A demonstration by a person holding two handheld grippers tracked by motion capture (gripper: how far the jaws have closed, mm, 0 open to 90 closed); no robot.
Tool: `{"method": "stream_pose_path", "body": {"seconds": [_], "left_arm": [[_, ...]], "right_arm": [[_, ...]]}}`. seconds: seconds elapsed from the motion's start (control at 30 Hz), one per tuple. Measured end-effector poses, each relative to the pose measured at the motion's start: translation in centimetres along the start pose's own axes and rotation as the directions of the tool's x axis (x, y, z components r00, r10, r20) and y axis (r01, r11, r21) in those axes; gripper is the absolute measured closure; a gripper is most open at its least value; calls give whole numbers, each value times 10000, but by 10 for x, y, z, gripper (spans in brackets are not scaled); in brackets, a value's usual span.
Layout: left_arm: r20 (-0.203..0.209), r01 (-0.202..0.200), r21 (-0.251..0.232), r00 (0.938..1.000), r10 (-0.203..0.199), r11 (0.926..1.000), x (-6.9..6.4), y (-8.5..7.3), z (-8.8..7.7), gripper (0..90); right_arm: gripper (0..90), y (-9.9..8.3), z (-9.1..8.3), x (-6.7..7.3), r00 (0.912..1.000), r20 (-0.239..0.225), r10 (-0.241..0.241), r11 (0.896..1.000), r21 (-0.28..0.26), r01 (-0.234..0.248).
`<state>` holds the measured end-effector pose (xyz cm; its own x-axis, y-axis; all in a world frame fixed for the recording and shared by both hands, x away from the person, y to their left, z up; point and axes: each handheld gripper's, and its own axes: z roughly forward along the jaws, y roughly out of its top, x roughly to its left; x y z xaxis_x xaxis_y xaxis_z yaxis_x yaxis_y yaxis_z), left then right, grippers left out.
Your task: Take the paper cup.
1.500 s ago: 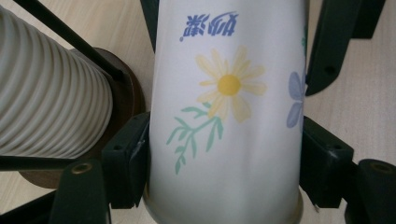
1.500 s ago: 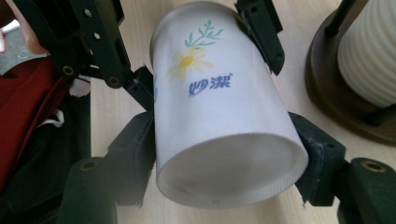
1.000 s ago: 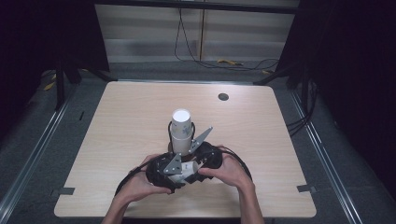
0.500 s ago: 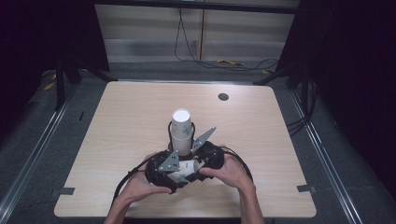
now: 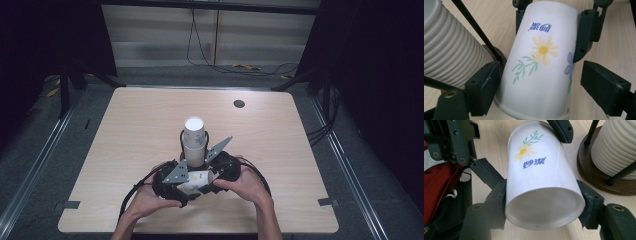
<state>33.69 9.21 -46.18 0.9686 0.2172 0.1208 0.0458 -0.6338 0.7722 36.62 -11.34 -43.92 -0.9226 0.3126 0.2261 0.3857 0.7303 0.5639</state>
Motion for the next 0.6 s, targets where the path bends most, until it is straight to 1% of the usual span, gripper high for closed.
{"method": "stream_pose_path", "body": {"seconds": [0.07,0.1,0.13,0.17,0.23,0.37,0.43,0.47,0.53,0.57,0.6], "left_arm": [[103,90,-184,9999,-88,9998,0,0,-1,159],[67,143,-229,9999,-141,9996,0,-1,-1,158],[50,109,-281,9999,-107,9995,1,-1,-2,158],[-3,185,-355,9998,-185,9992,0,-1,-3,156],[52,217,-485,9998,-214,9986,1,-1,-5,158],[74,342,-862,9994,-337,9957,2,-2,-9,157],[20,409,-918,9992,-409,9949,2,-2,-11,161],[8,466,-1004,9989,-468,9938,3,-3,-12,160],[-37,477,-1070,9988,-484,9931,4,-4,-13,159],[-2,591,-1174,9982,-595,9913,4,-5,-14,158],[54,736,-1270,9973,-735,9892,4,-6,-15,159]], "right_arm": [[358,0,0,0,10000,-19,38,10000,-77,-38],[358,0,0,0,10000,16,32,10000,-29,-32],[358,-1,-1,-1,10000,34,25,10000,-18,-25],[359,-1,0,-1,10000,90,4,10000,-4,-4],[359,-2,0,-2,9997,219,97,9999,67,-99],[359,-6,-3,-4,9993,285,252,9997,-69,-250],[359,-7,-4,-5,9991,332,264,9996,-96,-261],[359,-8,-5,-5,9985,431,337,9994,-66,-335],[359,-10,-6,-5,9983,428,391,9991,-181,-383],[358,-11,-6,-6,9980,462,433,9988,-247,-422],[358,-11,-6,-6,9981,504,360,9990,-298,-346]]}}
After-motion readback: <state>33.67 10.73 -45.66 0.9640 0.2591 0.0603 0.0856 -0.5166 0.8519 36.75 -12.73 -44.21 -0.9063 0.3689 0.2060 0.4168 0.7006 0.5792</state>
